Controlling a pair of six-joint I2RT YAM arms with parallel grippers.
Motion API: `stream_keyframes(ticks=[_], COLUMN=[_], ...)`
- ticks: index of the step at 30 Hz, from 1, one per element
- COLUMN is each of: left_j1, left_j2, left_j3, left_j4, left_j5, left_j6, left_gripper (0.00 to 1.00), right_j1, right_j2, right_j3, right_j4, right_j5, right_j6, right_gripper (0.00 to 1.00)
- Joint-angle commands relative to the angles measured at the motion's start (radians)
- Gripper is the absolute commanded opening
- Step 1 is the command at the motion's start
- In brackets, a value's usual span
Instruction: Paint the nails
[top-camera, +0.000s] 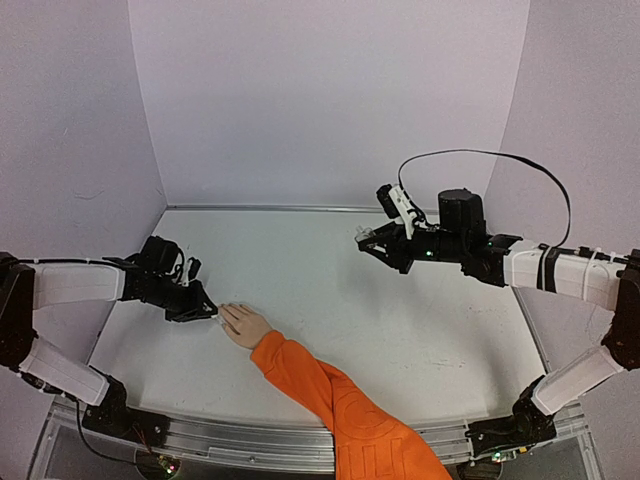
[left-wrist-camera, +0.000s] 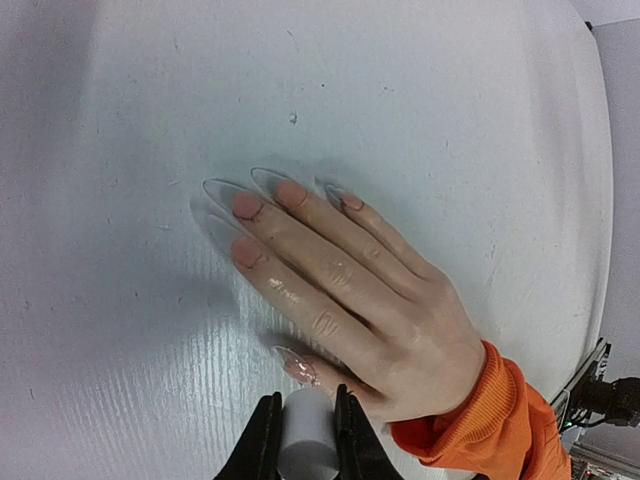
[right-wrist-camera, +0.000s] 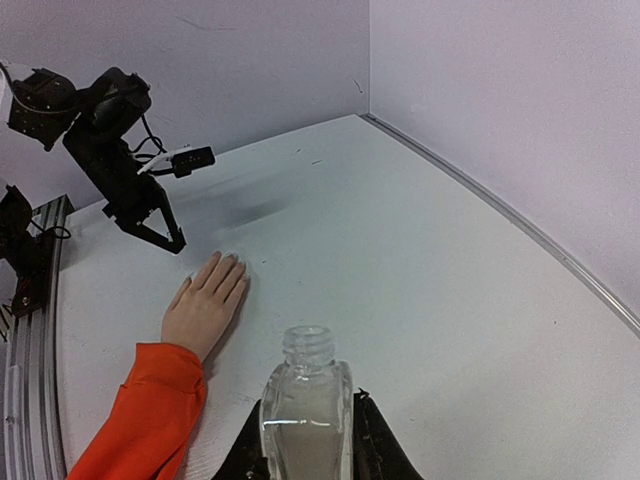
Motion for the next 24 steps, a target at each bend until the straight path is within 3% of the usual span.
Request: stream_keyframes(ticks=[1,24], left_j1=[-0.002,-0.002], left_j2=[0.019,0.075], left_j3=[0.0,0.011], left_j4=[0.069,0.096], left_j5=[0.027,0.016], left_j6=[-0.014,0.003], left_gripper=[0.0,0.0], right_j1=[-0.007,-0.007], right_j2=[-0.027,-0.016], right_j3=[0.032,0.033], right_j4=[0.043,0.043], right_j5=[-0.02,-0.018], right_j6=[0.009,0.01], right_gripper=[0.0,0.0])
